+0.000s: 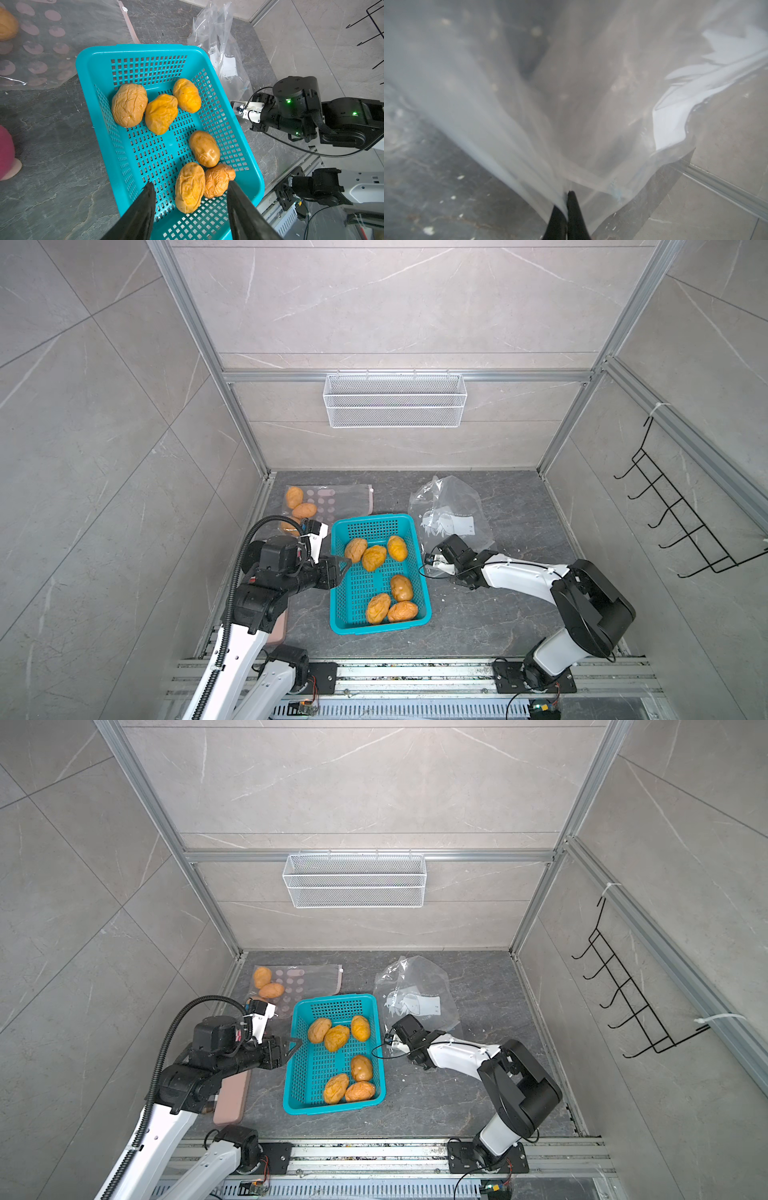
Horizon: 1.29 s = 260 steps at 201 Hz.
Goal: Put the potatoes into a zipper bag and zip it
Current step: Pick up the zipper food storage bag.
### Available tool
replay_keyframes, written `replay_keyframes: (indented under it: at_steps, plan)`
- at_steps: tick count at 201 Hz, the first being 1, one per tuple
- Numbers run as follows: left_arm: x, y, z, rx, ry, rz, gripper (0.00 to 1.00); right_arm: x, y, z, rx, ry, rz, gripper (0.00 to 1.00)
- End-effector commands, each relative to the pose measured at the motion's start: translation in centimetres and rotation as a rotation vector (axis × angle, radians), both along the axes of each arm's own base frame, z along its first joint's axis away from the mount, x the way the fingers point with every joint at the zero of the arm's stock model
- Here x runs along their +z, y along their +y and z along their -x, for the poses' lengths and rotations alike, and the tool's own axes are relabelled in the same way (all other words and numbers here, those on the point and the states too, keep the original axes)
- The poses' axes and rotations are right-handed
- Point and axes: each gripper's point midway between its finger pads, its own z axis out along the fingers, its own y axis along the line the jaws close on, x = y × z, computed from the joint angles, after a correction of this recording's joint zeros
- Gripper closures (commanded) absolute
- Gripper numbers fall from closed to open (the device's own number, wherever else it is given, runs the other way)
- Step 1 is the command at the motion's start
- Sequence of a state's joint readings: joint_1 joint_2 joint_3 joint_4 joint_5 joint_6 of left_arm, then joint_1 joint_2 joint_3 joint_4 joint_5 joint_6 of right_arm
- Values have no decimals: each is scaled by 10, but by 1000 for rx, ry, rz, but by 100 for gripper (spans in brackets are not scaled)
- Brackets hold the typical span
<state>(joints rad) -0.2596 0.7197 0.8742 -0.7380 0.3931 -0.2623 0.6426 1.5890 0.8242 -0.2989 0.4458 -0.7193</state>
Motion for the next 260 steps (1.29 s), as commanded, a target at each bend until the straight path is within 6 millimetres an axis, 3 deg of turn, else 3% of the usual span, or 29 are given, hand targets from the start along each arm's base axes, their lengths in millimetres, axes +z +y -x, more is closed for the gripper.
replay_keyframes:
  at_steps: [1,19,44,81,106,139,168,185,215,232,260]
  plan:
    - [1,0,0,-1,-8,-5,43,41,1,-12,-110,-84,-130,100]
    - [1,0,-1,1,-4,-7,43,68,-6,-16,-196,-138,-229,100]
    - [5,1,0,2,-29,-9,43,109,1,-15,-252,-197,-398,100]
    - [16,0,1,-4,-74,12,43,184,38,-7,-261,-167,-756,100]
    - [25,-4,-2,-6,-79,43,42,241,80,1,-187,-62,-1001,100]
    - [68,-19,-6,-66,-113,130,40,320,133,13,-50,72,-1355,100]
    - [115,-31,-18,-108,-165,184,34,369,172,11,32,151,-1525,100]
    - [140,-30,-31,-84,-198,179,31,376,201,8,64,184,-1526,100]
    - [177,-42,-40,-148,-254,219,31,364,246,6,49,267,-1556,100]
    - [181,-46,-43,-177,-271,212,31,357,262,4,23,267,-1549,100]
    - [173,-48,-50,-192,-294,171,31,344,267,-6,-79,265,-1546,100]
